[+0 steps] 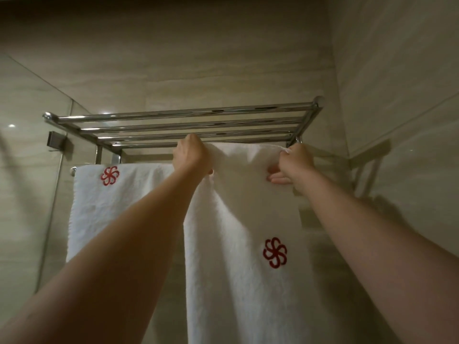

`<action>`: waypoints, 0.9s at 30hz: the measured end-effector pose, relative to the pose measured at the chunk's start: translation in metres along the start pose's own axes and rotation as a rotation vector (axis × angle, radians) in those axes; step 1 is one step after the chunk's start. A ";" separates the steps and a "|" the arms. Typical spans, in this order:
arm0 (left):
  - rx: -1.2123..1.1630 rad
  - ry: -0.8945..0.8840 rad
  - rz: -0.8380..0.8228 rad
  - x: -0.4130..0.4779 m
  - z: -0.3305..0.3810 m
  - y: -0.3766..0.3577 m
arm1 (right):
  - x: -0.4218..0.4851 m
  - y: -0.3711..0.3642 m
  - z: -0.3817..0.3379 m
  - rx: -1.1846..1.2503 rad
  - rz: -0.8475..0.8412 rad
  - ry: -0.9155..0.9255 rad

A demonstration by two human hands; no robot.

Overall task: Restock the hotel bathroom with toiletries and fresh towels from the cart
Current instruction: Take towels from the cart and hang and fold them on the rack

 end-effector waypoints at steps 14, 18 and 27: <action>-0.228 -0.242 -0.084 0.009 0.020 -0.066 | -0.006 -0.040 -0.016 -0.589 -0.290 0.411; 0.161 -0.414 -0.131 0.005 0.024 -0.088 | 0.000 -0.040 -0.012 -0.789 -0.250 0.444; 0.243 -0.477 -0.094 0.017 0.029 -0.087 | 0.020 -0.051 -0.012 -1.017 -0.206 0.497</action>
Point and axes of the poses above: each hand's wrist, its own x-axis towards the middle knuckle, its own y-axis out of the back of the hand, z = x × y, the point moved 9 cm from there along x, towards the middle knuckle, and after that the axes turned 12 degrees about x, right-handed, at the moved point
